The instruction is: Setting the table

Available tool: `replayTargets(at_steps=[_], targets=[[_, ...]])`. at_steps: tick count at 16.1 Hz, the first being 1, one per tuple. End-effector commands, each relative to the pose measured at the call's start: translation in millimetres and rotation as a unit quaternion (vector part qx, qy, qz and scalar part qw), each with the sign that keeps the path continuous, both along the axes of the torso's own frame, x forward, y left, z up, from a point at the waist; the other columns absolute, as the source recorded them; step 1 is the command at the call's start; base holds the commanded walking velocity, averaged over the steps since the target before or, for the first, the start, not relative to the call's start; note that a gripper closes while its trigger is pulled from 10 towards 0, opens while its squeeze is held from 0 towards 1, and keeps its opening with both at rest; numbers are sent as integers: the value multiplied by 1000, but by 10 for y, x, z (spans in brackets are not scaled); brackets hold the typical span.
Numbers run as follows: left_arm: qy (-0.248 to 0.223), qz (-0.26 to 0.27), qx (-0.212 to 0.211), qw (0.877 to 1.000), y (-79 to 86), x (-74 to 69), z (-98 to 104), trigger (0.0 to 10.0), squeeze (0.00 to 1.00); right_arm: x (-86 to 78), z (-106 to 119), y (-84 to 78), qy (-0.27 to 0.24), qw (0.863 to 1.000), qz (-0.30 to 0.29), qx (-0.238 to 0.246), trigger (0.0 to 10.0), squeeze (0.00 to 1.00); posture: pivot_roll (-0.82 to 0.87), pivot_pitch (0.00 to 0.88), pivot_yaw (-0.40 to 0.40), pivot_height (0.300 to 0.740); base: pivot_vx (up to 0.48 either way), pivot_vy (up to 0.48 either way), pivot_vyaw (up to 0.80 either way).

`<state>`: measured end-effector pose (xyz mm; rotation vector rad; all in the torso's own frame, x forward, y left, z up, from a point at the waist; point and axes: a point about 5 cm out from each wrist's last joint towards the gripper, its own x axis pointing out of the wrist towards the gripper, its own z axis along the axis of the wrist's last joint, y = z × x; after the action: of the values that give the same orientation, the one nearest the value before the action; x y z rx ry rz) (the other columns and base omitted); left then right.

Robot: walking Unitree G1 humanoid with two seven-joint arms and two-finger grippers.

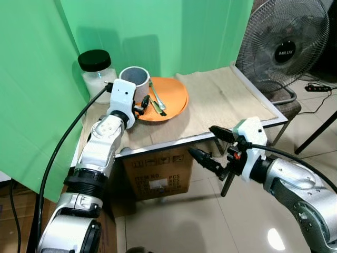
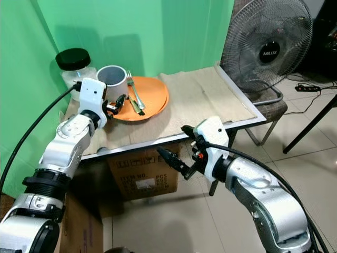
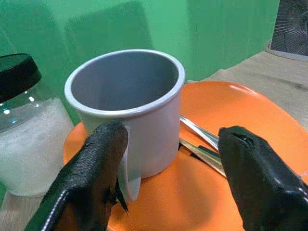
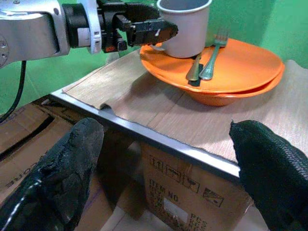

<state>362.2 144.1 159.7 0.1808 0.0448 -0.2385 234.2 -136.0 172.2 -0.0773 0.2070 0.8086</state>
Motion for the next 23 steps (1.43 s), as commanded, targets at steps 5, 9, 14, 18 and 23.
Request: replayTargets(at_steps=[5,9,14,18,23], targets=[[-9,3,9,1000,29,-18,40,0,0,-42,29,76,6,999,32,-5,10000,0,29,0,40,740,0,0,0],[-7,8,15,1000,70,-62,40,0,0,-60,25,94,10,999,43,-8,10000,0,39,0,35,740,0,0,0],[-7,14,14,1000,103,-133,61,0,0,-84,12,126,16,998,53,-9,10000,0,56,0,28,740,0,0,0],[-9,21,10,1000,134,-170,86,0,0,-102,-4,145,20,998,54,-7,10000,0,68,0,27,740,0,0,0],[-5,25,7,1000,161,-182,93,0,0,-107,-17,158,23,998,54,-7,10000,0,71,0,26,740,0,0,0]])
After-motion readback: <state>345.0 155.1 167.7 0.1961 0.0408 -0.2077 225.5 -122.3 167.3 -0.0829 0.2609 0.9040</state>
